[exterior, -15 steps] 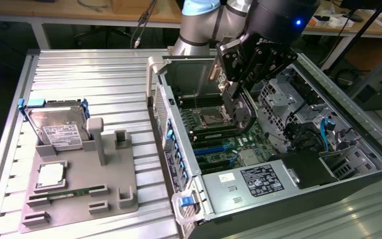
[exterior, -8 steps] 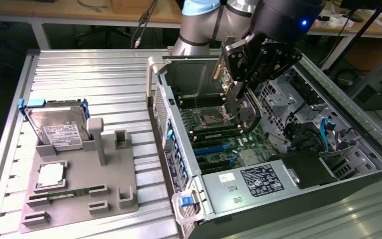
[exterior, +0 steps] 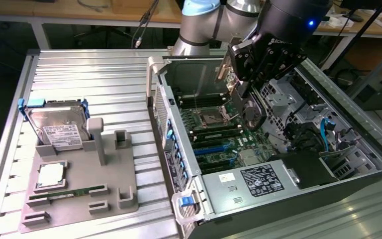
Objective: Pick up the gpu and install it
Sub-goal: 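Pick up the gpu and move the gpu toward the slot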
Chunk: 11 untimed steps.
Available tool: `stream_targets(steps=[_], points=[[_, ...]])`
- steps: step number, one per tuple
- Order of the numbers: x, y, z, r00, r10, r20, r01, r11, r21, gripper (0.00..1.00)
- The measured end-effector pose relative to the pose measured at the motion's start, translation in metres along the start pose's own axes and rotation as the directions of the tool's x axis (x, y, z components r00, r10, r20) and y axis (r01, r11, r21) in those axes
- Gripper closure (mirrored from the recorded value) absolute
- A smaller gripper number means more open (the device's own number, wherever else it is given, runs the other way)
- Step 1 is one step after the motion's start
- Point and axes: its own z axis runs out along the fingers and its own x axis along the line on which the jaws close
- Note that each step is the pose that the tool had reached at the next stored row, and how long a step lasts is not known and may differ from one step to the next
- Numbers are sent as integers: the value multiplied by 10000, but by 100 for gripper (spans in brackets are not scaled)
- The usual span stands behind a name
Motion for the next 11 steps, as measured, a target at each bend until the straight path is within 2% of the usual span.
stream_targets(steps=[11], points=[[-137,0,-3,10000,-26,-1,26,10000,1,73]])
